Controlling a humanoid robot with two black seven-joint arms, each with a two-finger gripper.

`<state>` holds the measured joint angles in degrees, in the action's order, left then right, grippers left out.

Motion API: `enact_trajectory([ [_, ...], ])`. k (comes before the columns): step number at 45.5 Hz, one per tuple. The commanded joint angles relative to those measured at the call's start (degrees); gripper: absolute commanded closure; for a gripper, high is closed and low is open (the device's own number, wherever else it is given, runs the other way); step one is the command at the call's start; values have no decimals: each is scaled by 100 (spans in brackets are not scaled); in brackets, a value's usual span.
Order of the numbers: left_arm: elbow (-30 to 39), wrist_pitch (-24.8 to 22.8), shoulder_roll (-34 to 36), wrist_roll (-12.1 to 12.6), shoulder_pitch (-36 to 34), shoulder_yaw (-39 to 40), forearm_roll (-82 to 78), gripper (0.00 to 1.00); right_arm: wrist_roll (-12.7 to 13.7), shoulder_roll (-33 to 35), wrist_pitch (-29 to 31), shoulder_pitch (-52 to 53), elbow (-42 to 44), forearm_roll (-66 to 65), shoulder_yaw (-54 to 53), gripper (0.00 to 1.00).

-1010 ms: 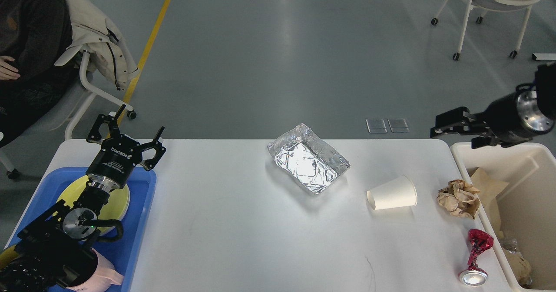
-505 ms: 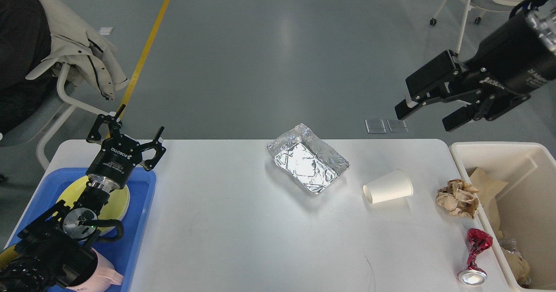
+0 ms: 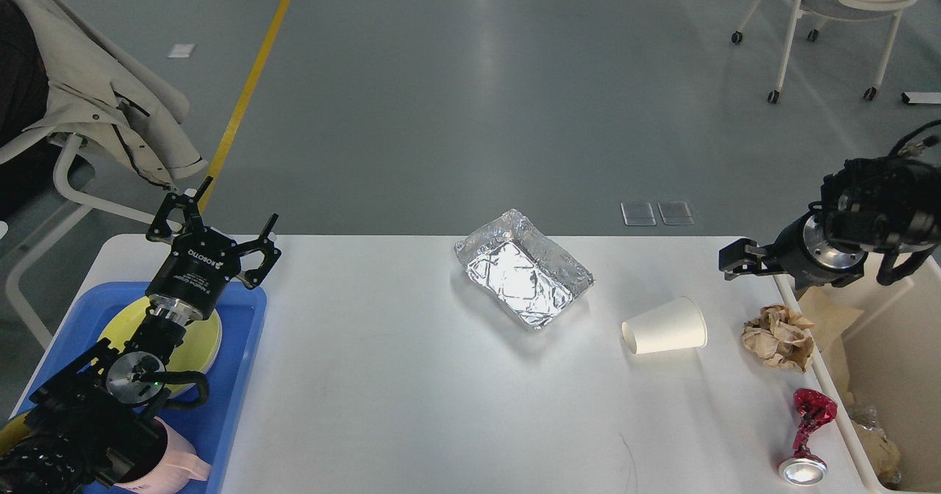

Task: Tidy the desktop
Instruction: 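Swing the right gripper back over the bin toward the crumpled paper, then grasp the crumpled brown paper with the right gripper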

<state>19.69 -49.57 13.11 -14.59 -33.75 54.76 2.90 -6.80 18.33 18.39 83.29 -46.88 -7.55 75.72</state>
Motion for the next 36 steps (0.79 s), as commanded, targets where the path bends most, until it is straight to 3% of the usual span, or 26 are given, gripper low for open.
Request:
enact_trajectory([
  [1, 0, 9, -1, 0, 0, 0, 0, 0, 3, -4, -222, -937, 890, -1, -242, 0],
  [9, 0, 9, -1, 0, 0, 0, 0, 0, 3, -57, -678, -1930, 1699, 8, -444, 0],
  [25, 0, 9, -1, 0, 0, 0, 0, 0, 38, -207, -1101, -2598, 2042, 78, -691, 0],
  [28, 0, 9, -1, 0, 0, 0, 0, 0, 12, -233, -1206, -2713, 2130, 78, -708, 11],
  [33, 0, 9, -1, 0, 0, 0, 0, 0, 3, -233, -1250, -2757, 2130, 69, -734, 48],
  [36, 0, 0, -1, 0, 0, 0, 0, 0, 3, -242, -1224, -2775, 2122, 69, -734, 60],
])
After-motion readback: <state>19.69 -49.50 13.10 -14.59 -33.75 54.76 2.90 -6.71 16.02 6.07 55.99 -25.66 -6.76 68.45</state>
